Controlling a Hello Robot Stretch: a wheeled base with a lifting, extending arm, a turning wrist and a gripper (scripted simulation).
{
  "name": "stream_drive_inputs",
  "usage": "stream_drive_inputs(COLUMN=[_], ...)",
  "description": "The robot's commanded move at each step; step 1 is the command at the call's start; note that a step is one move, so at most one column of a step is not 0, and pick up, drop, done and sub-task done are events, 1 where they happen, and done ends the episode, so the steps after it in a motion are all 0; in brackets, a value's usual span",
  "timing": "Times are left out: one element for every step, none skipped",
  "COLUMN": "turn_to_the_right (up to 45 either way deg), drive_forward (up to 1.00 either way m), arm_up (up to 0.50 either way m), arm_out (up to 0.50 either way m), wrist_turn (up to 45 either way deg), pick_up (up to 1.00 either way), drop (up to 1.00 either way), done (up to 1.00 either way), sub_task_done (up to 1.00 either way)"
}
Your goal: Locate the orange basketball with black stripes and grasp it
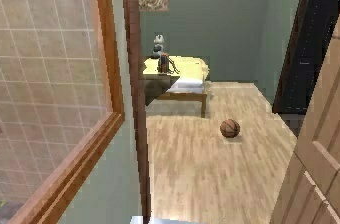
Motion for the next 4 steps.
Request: stream_drive_inputs(turn_to_the_right=[3.0, 0.0, 18.0, 0.0], drive_forward=[0.00, 0.45, 0.00, 1.00], arm_up=[0.00, 0.00, 0.00, 0.00], arm_out=[0.00, 0.00, 0.00, 0.00], wrist_turn=[0.0, 0.0, 0.0, 0.0], pick_up=[0.00, 0.00, 0.00, 0.00], drop=[0.00, 0.00, 0.00, 0.00], done=[0.00, 0.00, 0.00, 0.00], sub_task_done=[0.00, 0.00, 0.00, 0.00])
